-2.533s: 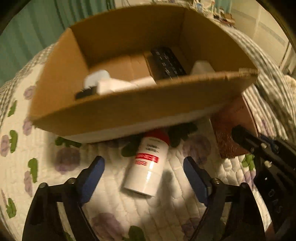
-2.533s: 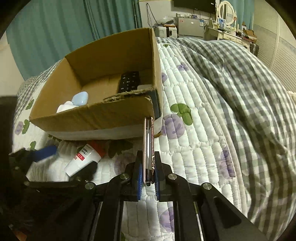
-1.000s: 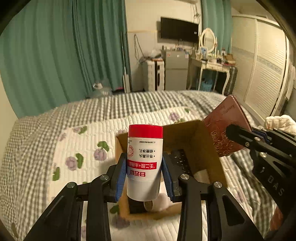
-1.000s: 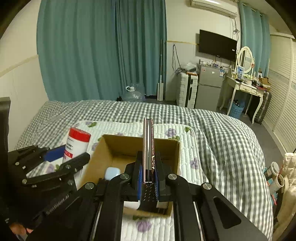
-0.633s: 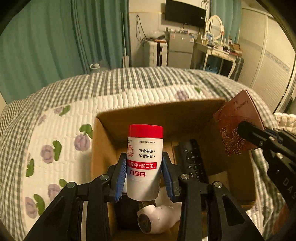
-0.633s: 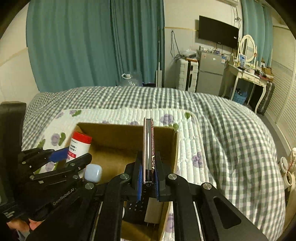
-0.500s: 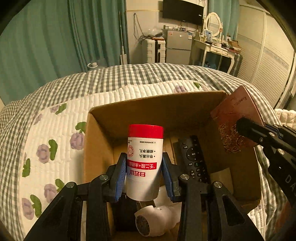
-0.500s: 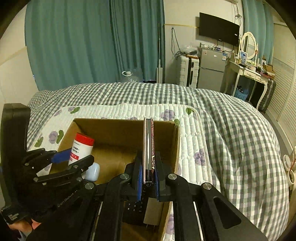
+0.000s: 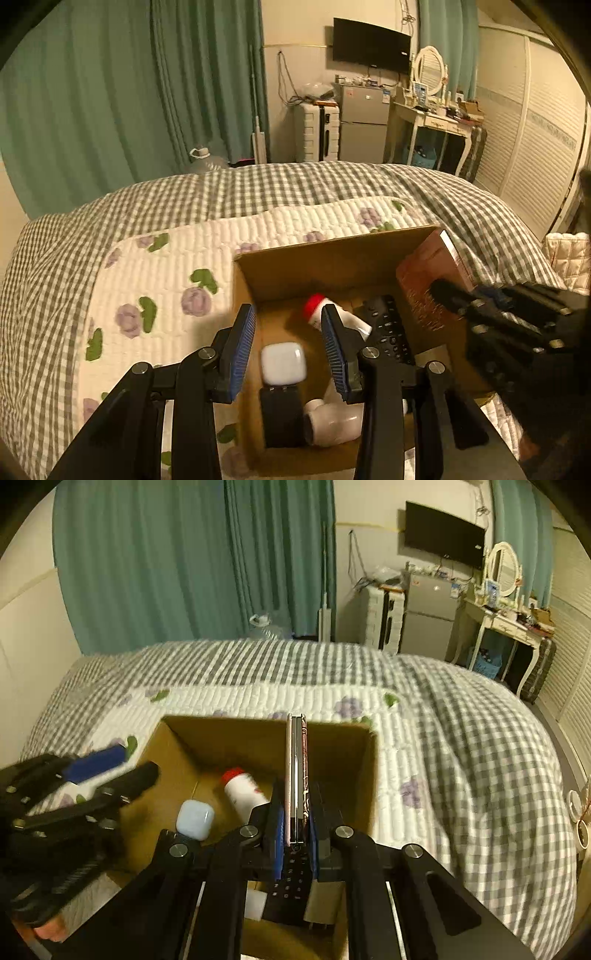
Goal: Organize rigid objects
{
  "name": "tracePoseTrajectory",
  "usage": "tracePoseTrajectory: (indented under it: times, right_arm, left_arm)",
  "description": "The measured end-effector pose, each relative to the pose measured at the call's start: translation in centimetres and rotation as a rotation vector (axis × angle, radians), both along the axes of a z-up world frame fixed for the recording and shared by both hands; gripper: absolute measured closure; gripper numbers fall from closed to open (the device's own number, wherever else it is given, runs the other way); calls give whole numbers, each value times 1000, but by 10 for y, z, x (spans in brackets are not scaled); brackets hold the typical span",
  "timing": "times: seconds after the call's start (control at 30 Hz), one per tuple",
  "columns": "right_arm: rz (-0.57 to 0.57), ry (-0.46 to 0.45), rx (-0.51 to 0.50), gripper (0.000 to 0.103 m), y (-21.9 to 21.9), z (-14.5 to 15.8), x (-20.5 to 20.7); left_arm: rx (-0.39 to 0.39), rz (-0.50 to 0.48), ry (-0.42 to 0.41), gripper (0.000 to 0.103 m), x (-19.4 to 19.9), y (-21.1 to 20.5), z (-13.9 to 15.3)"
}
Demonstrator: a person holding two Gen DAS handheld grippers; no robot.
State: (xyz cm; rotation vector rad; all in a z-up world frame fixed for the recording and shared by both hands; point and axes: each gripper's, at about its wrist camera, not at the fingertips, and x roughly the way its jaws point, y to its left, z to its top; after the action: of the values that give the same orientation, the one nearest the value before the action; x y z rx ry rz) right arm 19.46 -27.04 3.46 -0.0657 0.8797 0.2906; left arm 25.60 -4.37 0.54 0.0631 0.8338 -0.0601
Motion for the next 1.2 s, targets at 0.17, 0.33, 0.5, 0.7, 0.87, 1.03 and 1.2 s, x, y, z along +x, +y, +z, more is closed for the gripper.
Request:
tracePoseTrajectory:
  times: [0.17,0.33,0.5,0.7,0.87,1.03,1.2]
  right_arm:
    - [28,91,20,93,19,-32,8]
    - [63,135,43,90,33,-49,6]
    - [-10,63,-8,65,21,-24,1]
    - [-69,-39,-52,65,-10,45,-31]
    - [-85,-143,-53,65,-28,109,-76]
    - [-114,-267,-21,44,-45,167,-136]
    - [-132,-295,31,37,-50,189,-175]
  left_arm:
    - [-23,31,2,63,-3,21,-8]
    - [-38,36,6,63,-5,29,-13]
    - [-42,36,-19,63,-18,29,4]
    - [-54,20,-107,63,-56,21,56]
    - [-46,-4,-222,54,-104,12,107]
    - [-61,-26,-325,33,-154,11,148]
    - [-49,-14,-397,10,-188,15,168]
